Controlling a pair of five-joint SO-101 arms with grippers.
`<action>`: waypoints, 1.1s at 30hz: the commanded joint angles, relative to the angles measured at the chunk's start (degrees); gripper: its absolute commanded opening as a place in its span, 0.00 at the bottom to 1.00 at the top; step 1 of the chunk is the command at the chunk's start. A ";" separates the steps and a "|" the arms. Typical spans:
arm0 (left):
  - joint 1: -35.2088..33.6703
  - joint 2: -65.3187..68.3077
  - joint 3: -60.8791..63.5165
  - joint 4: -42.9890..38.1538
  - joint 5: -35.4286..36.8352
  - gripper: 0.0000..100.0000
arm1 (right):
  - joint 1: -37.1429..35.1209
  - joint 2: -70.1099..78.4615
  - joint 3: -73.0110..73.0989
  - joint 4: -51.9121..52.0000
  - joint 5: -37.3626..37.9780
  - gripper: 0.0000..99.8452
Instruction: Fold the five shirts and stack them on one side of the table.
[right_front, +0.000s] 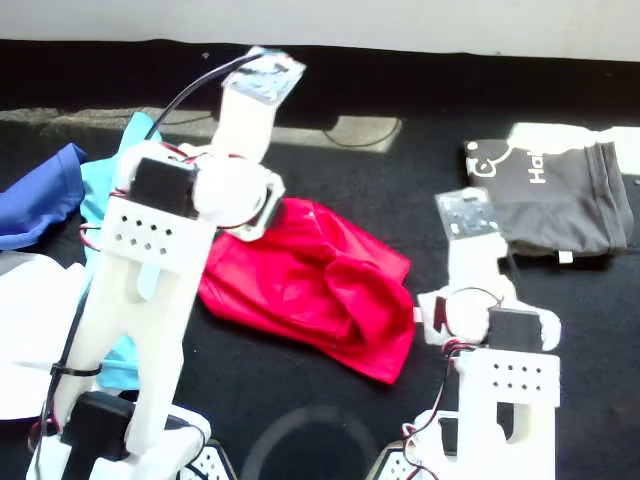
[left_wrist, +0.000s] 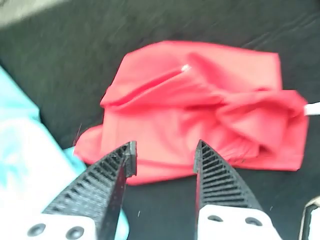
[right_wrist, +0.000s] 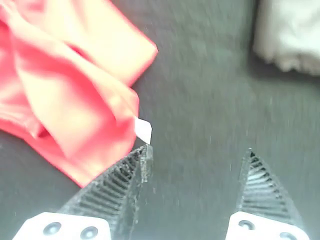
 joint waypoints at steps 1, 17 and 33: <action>-7.69 -2.07 4.09 0.26 -0.62 0.19 | -5.41 -0.04 -2.33 -3.56 -5.54 0.28; -30.73 -14.73 16.66 6.33 -0.70 0.19 | -27.38 51.30 -49.80 0.13 -8.53 0.28; -36.00 -36.44 48.66 -8.44 -9.49 0.20 | -28.62 79.52 -70.81 3.30 -8.09 0.10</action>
